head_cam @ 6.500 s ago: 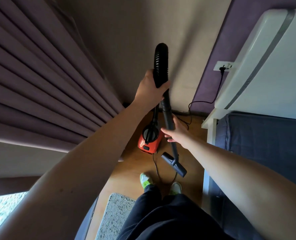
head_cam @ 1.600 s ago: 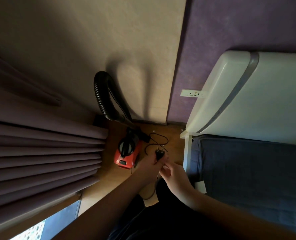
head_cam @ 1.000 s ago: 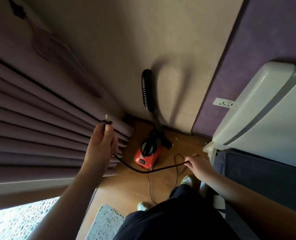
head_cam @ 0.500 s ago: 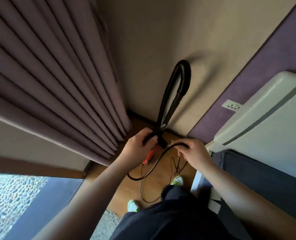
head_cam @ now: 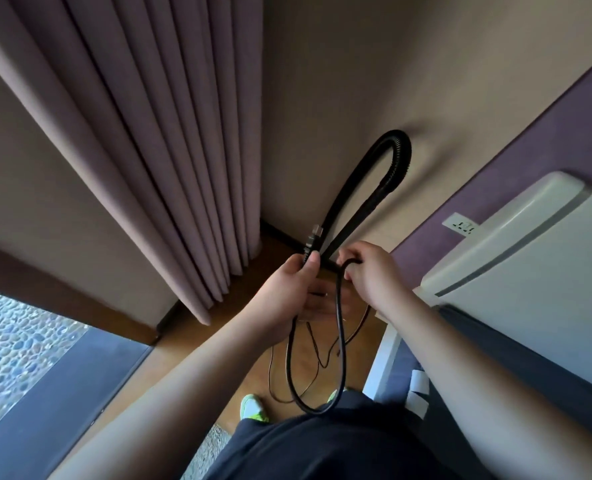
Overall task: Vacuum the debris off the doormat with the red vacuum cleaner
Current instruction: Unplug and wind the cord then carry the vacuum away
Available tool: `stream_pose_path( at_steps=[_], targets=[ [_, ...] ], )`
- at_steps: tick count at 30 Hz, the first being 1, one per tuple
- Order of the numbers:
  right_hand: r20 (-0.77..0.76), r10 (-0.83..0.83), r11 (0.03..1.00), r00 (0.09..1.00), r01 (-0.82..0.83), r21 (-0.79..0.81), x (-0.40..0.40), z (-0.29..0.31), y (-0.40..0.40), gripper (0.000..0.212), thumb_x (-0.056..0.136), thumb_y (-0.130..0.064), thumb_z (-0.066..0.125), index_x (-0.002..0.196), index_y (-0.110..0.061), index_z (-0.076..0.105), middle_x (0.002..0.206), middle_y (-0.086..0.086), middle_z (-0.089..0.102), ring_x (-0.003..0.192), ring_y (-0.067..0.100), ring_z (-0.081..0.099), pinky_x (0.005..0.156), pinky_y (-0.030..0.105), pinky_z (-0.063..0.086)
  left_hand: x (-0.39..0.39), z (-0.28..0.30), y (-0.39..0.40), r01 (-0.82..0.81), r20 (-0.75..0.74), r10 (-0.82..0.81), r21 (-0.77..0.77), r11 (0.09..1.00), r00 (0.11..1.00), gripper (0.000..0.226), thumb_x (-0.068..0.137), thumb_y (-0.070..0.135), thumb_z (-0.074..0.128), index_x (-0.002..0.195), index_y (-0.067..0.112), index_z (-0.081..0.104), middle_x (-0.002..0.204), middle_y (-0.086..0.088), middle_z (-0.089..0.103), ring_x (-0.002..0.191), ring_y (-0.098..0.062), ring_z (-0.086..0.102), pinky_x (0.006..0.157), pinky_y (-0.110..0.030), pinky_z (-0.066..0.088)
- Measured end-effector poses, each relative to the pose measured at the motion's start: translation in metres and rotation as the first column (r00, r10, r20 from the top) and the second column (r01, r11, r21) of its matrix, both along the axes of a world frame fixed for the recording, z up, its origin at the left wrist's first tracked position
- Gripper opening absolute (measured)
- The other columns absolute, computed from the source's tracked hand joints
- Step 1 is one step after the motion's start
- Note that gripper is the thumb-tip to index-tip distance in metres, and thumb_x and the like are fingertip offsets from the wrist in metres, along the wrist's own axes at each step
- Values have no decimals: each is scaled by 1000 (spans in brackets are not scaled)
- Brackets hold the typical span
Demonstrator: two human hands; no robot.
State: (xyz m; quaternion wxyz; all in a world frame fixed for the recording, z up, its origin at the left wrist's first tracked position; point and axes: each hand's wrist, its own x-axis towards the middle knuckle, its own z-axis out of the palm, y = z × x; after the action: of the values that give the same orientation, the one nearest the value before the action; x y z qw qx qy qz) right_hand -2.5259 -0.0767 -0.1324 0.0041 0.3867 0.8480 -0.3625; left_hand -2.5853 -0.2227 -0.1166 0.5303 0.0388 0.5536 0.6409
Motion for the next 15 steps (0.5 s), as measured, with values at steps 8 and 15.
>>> stream_pose_path(
  at_steps=[8,15],
  targets=[
    [167,7,989,986,-31,141,-19,-4,-9,26,103,-30,42,110,-13,61,107,9,67,98,28,63,77,31,47,-5,7,-9,-21,174,28,-45,999,984,40,106,34,41,139,12,38,93,-16,76,85,-34,74,64,-38,61],
    [136,88,979,987,-111,170,-14,12,-2,15,101,-27,49,108,-17,59,95,1,60,94,21,60,71,25,40,-11,13,6,147,180,-150,27,989,972,38,103,38,46,124,9,58,70,-4,54,57,-17,59,64,-38,59]
  ],
)
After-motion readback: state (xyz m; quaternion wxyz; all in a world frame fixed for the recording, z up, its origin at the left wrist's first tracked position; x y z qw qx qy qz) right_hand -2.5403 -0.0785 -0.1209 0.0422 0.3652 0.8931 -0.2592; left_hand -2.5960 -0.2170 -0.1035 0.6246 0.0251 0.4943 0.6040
